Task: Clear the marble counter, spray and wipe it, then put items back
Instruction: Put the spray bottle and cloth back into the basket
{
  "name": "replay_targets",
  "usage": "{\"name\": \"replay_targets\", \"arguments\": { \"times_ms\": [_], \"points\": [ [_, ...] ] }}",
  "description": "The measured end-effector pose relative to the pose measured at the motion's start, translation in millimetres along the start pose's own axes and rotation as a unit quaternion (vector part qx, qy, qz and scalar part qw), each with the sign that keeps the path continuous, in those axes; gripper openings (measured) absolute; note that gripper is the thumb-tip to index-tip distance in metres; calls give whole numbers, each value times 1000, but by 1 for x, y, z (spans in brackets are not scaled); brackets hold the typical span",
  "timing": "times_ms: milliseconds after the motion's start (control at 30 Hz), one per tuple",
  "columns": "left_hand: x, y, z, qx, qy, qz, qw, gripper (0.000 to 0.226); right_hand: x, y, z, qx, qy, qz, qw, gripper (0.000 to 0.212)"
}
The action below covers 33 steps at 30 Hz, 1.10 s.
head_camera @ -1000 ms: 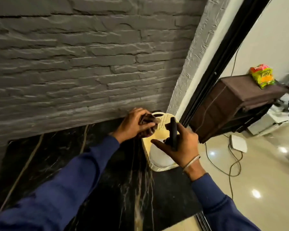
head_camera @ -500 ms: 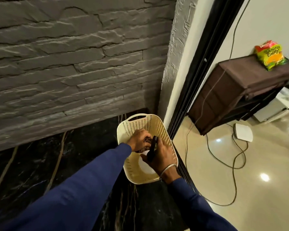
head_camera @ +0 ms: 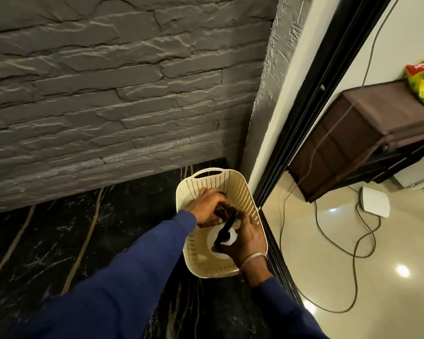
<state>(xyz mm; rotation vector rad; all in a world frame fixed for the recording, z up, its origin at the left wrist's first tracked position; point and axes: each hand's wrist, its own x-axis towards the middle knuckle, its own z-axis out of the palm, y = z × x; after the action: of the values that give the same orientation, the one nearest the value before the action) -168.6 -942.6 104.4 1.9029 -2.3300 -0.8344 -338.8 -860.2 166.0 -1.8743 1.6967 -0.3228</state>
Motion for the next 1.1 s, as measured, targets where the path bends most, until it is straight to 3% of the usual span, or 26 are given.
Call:
{"name": "replay_targets", "arguments": {
  "times_ms": [67, 133, 233, 333, 433, 533, 633, 867, 1033, 1100],
  "points": [
    [-5, 2, -20, -28, 68, 28, 997, 47, -8, 15, -7, 4, 33, 14, 999, 98],
    [-8, -2, -46, -35, 166, 32, 985, 36, -16, 29, -15, 6, 73, 44, 996, 75],
    [-5, -13, -76, 12, 255, 30, 966, 43, -27, 38, -19, 3, 97, 100, 990, 50],
    [5, -22, -78, -1, 187, -44, 981, 54, -37, 40, -15, 26, 105, 165, 980, 51],
    [13, -29, -68, -31, 122, -95, 988, 44, -42, 45, -10, 99, 140, 244, 955, 49],
    [15, -30, -66, -58, 120, -116, 984, 23, -48, 53, 6, 163, 77, 315, 932, 46],
    [13, -27, -70, -70, 120, -122, 983, 16, -49, 49, 11, 206, 25, 352, 913, 39],
    [-63, -71, -97, -86, 195, -170, 962, 16, -51, -14, 13, 175, -12, 278, 945, 18],
    [-196, -165, -107, -86, 238, -279, 926, 13, -50, -90, 40, 96, -77, 159, 980, 28],
    [-265, -203, -101, -90, 246, -342, 902, 17, -51, -130, 60, 61, -130, 102, 984, 22]
  ]
}}
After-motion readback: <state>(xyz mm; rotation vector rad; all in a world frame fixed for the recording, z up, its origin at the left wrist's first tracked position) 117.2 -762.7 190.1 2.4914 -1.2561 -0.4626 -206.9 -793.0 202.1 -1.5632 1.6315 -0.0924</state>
